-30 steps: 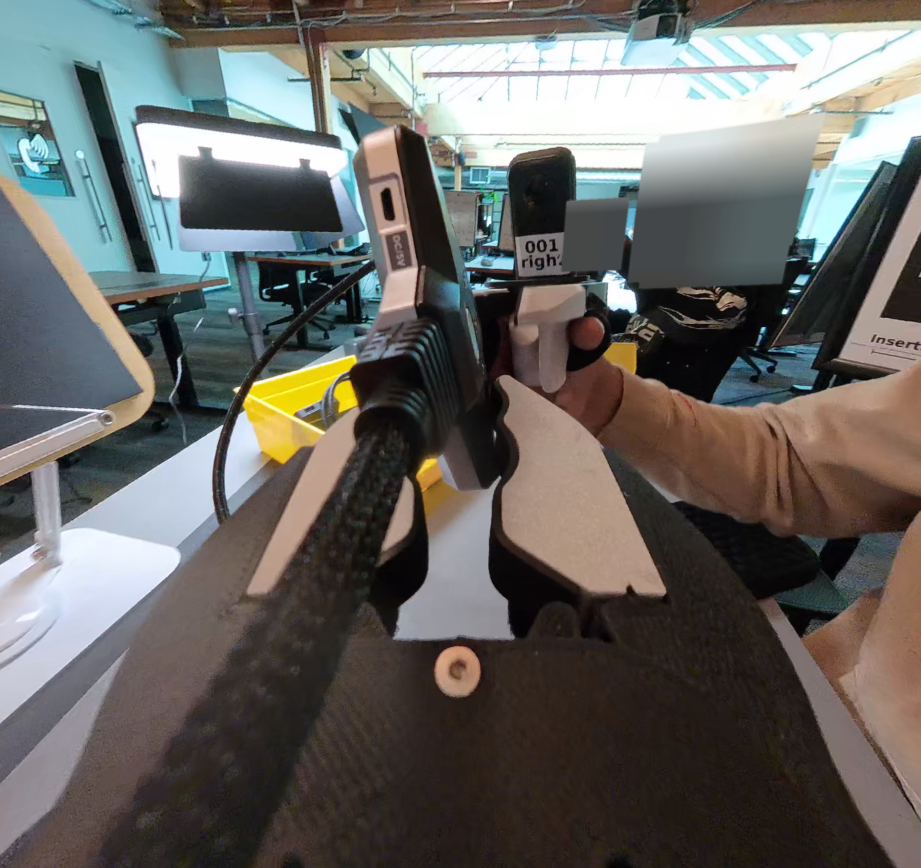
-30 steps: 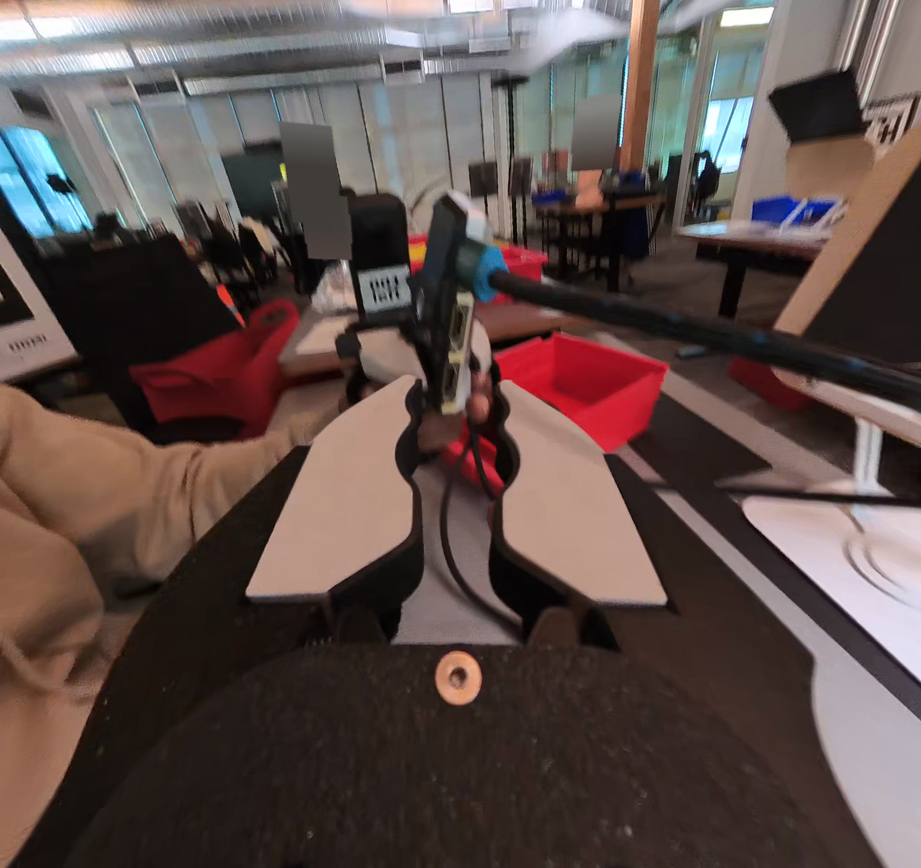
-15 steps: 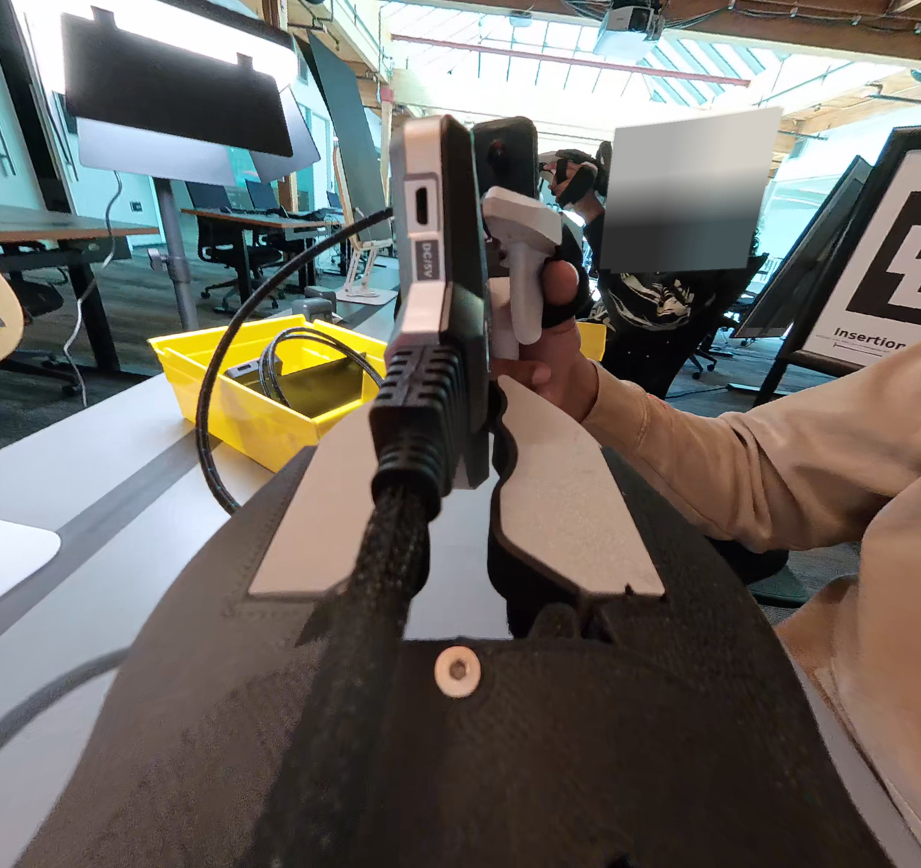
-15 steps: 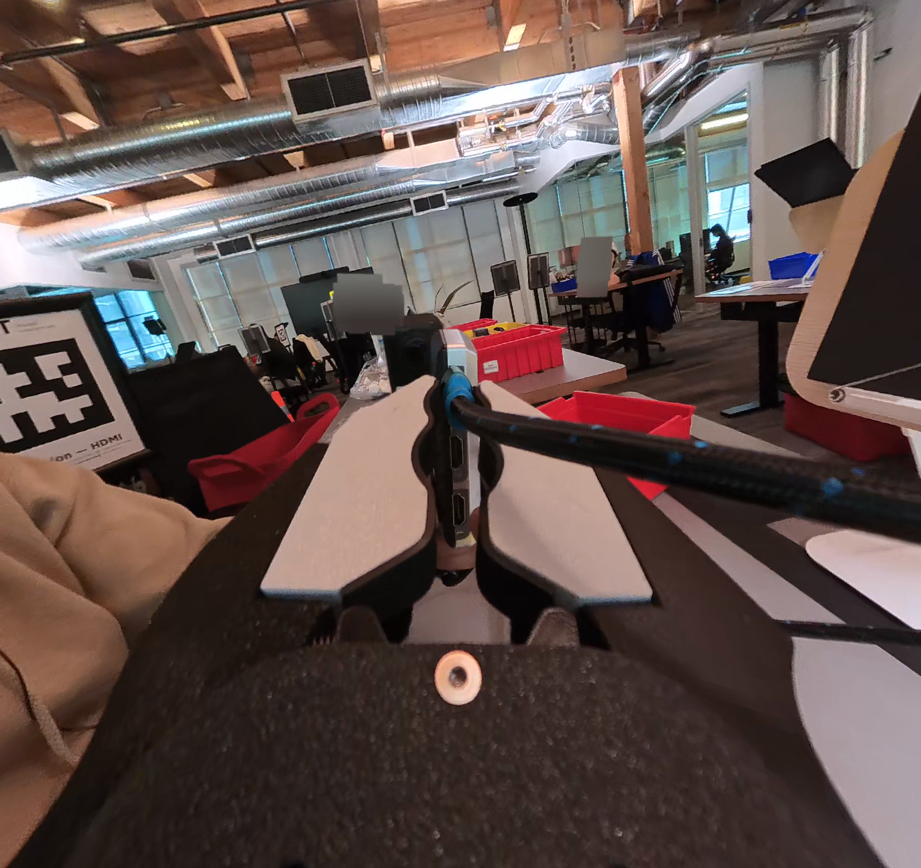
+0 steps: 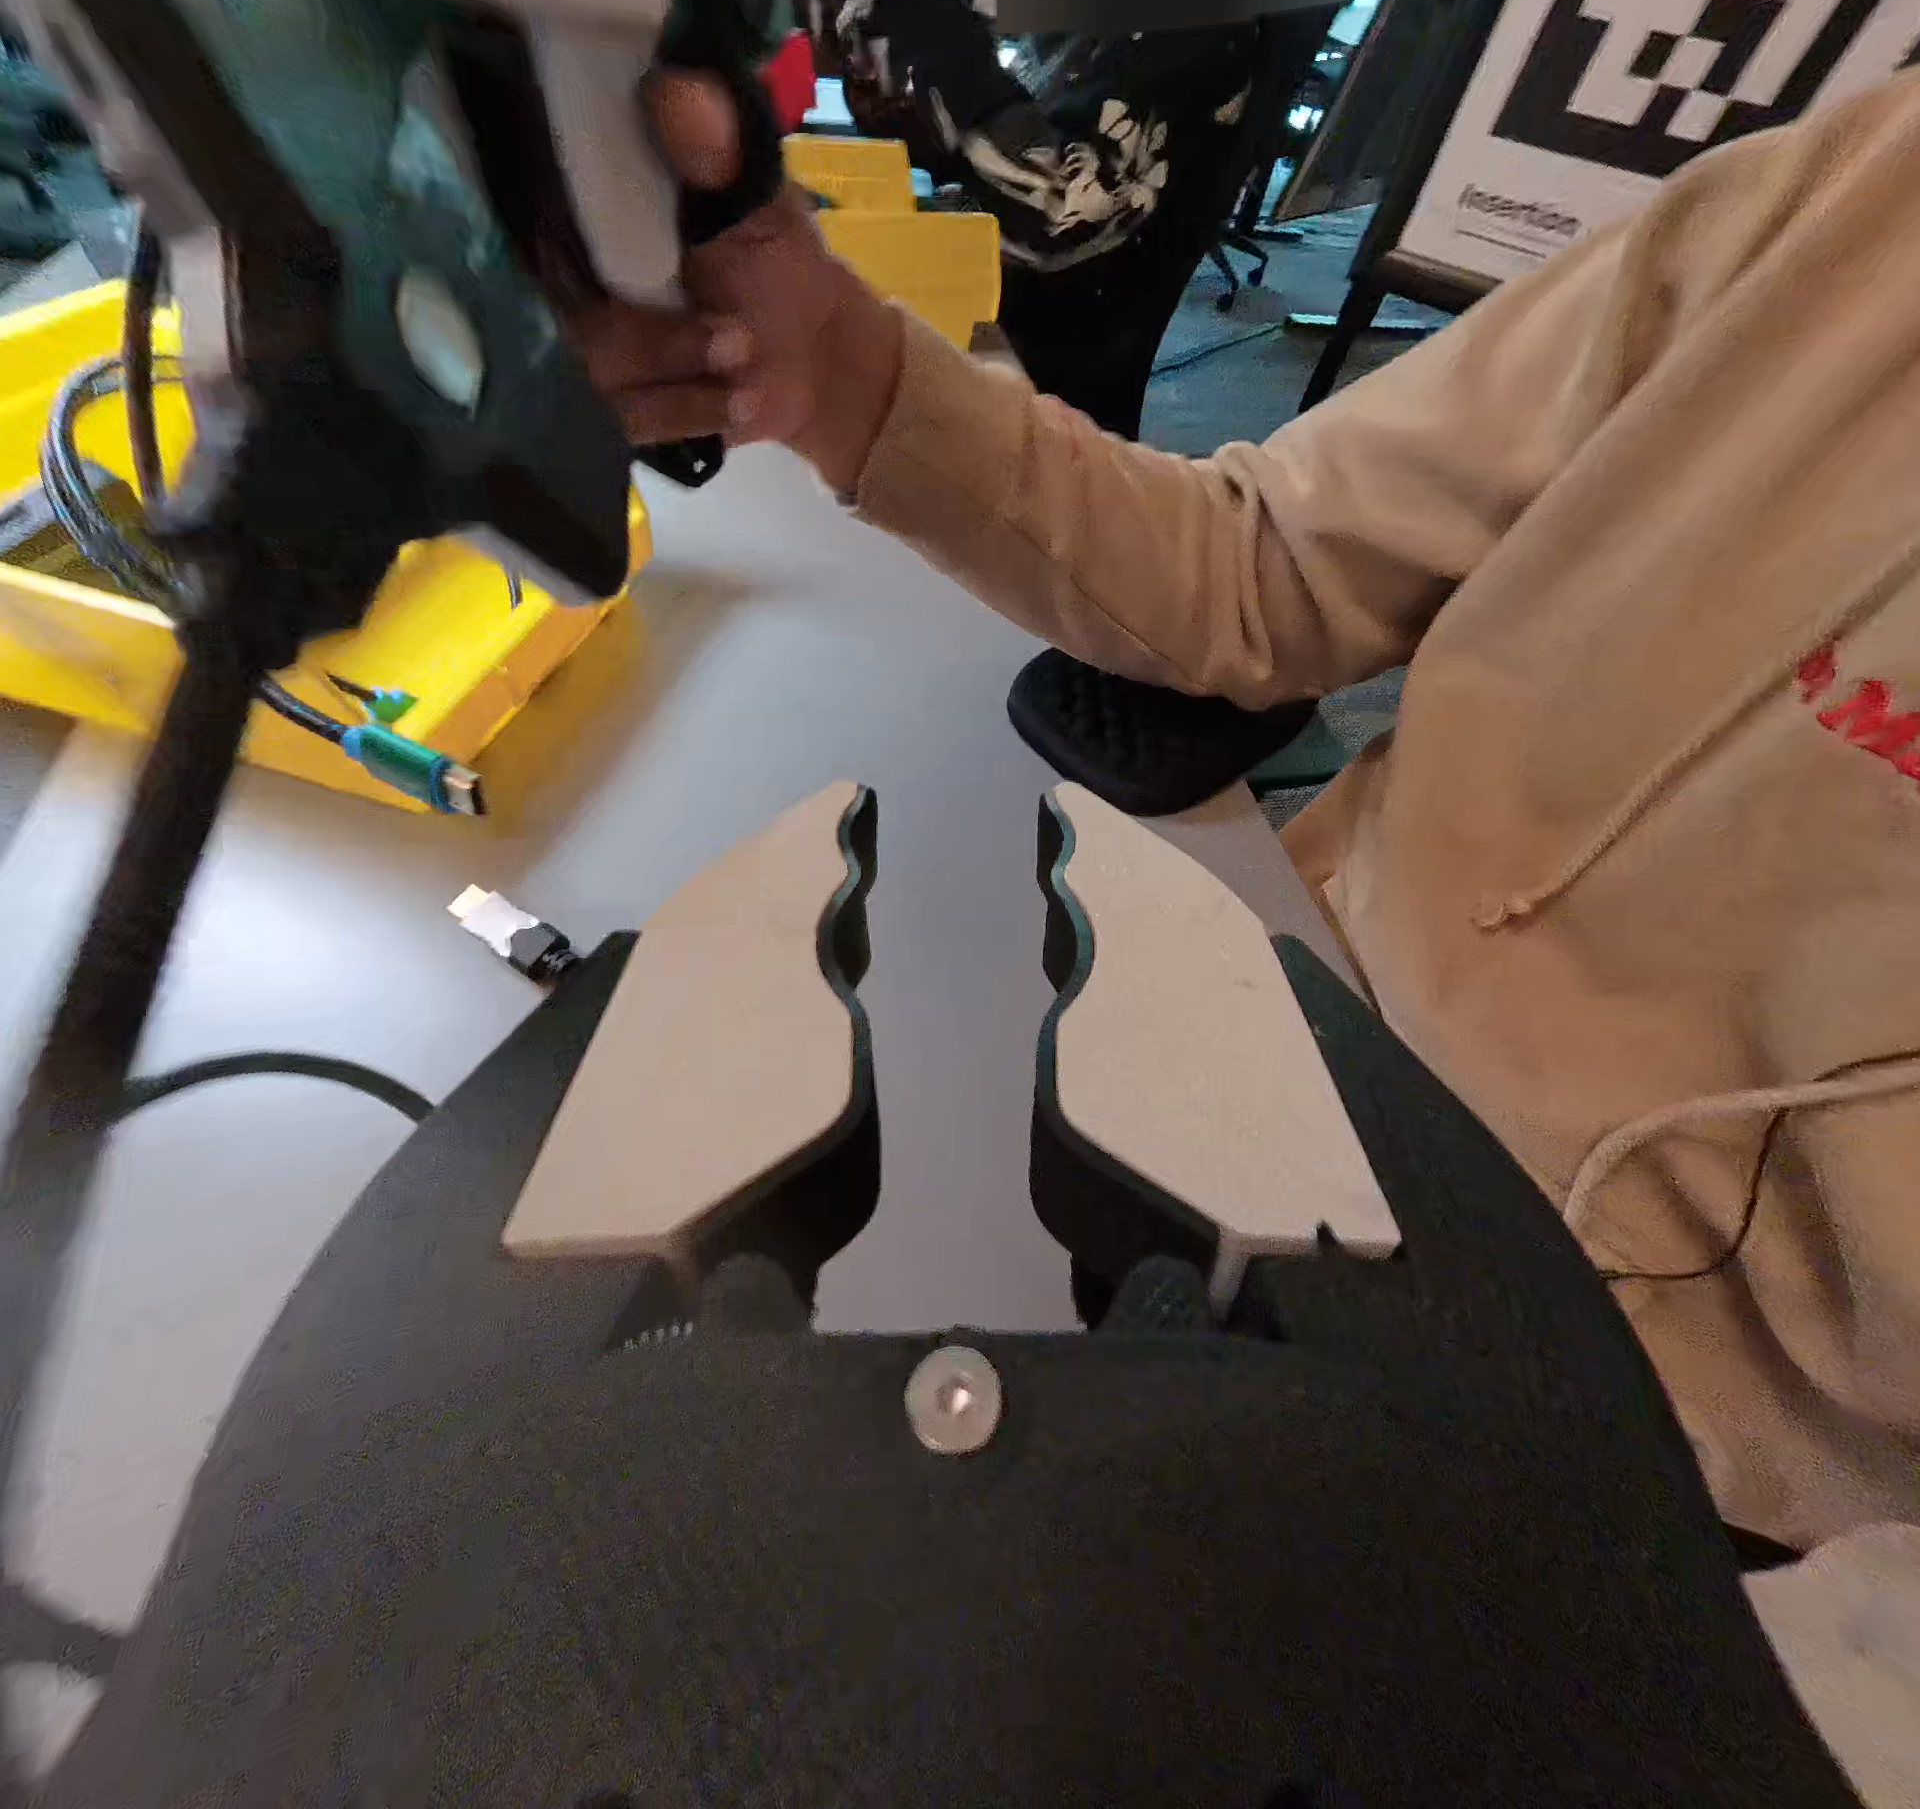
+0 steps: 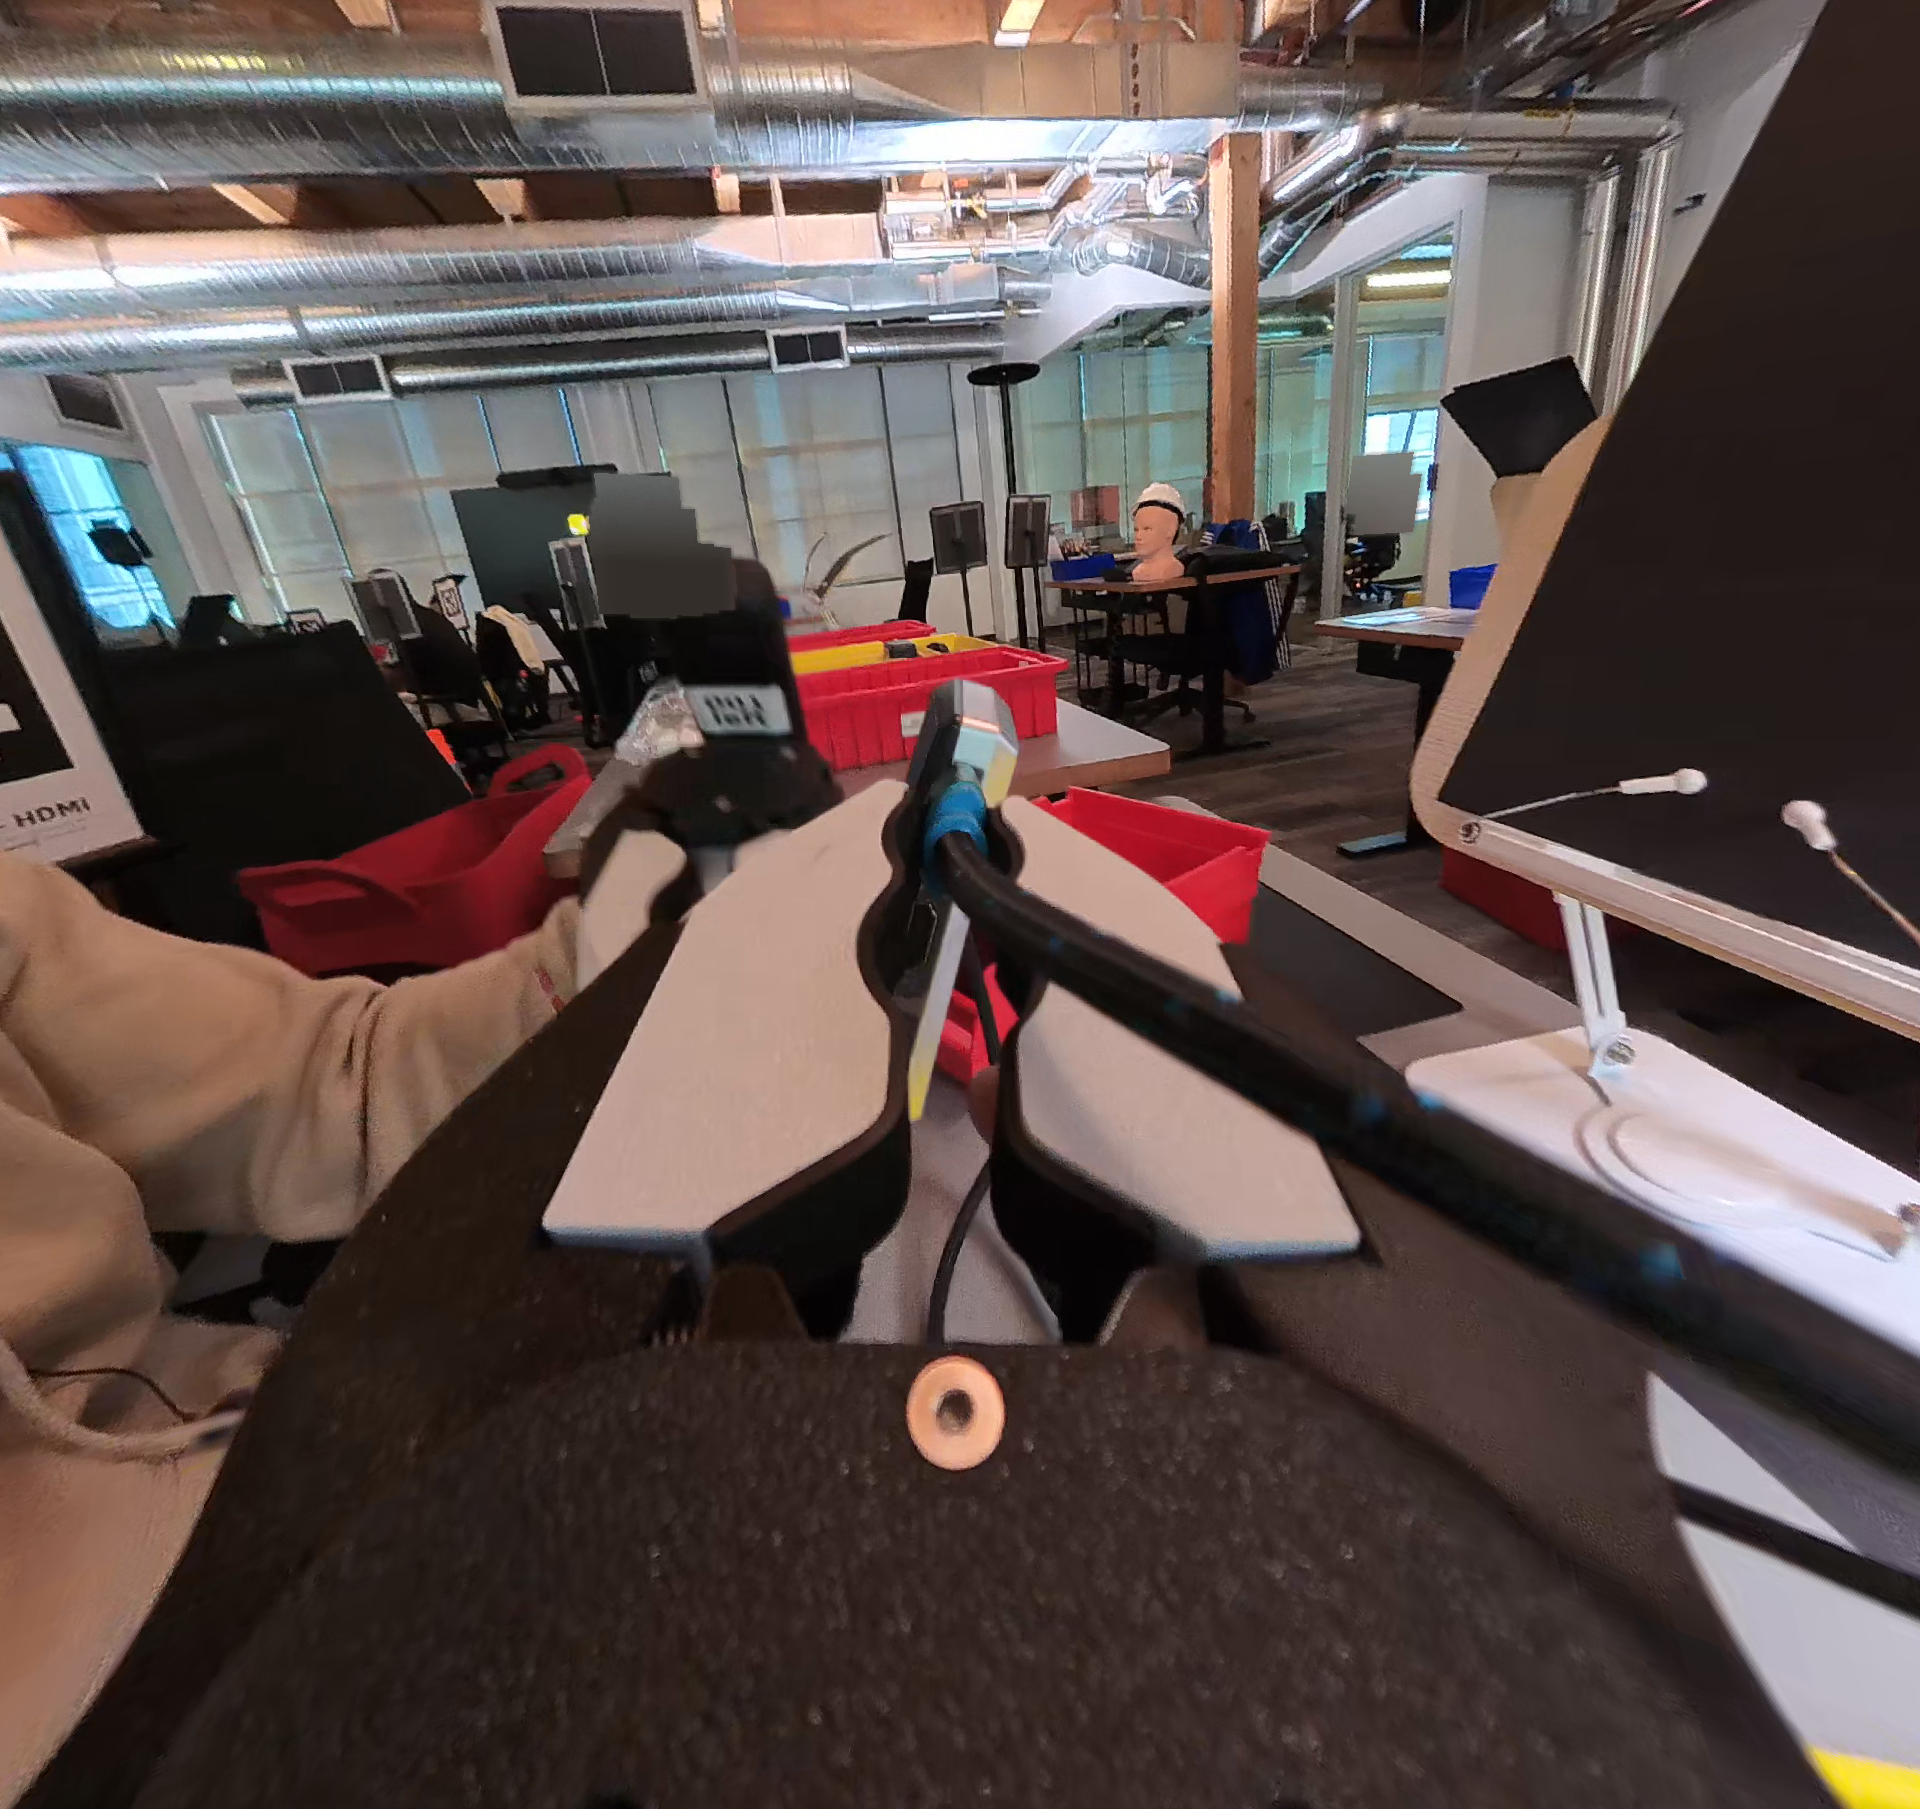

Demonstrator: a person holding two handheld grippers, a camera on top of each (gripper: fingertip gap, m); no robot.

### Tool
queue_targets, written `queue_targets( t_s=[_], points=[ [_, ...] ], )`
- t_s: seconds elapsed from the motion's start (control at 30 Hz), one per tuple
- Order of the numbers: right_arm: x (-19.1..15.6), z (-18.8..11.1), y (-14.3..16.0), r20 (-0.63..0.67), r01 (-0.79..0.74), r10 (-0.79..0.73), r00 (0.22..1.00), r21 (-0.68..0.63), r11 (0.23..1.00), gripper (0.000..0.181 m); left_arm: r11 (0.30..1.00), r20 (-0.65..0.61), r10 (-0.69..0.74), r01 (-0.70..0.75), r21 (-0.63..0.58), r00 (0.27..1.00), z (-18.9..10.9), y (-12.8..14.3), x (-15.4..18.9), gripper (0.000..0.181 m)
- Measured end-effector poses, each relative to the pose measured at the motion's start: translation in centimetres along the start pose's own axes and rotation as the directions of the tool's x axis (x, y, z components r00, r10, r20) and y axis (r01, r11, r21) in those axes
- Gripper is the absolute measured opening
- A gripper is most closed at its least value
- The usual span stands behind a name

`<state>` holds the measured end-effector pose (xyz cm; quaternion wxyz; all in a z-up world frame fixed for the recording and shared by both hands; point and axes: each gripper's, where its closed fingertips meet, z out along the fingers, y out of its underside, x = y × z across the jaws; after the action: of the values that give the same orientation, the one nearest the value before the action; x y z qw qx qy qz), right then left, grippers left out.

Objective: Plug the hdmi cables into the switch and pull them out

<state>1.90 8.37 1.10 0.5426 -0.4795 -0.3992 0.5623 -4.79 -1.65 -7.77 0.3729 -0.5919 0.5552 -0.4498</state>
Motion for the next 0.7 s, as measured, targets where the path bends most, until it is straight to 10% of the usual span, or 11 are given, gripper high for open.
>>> queue_targets(
  t_s=[0.23, 0.7],
  points=[
    [-2.1, 1.2, 3.2, 0.123, 0.083, -0.065, 0.99, -0.144, 0.986, 0.011, 0.969, 0.358, -0.038, -0.054, 0.242, 0.933, -4.1, -4.5, -4.1, 0.044],
    [-6.0, 3.8, 6.6, 0.281, 0.18, -0.116, 0.953, -0.214, 0.96, 0.011, 0.998, 0.266, 0.053, -0.063, 0.028, 0.962, 0.0, -1.5, -3.4, 0.022]
  ],
)
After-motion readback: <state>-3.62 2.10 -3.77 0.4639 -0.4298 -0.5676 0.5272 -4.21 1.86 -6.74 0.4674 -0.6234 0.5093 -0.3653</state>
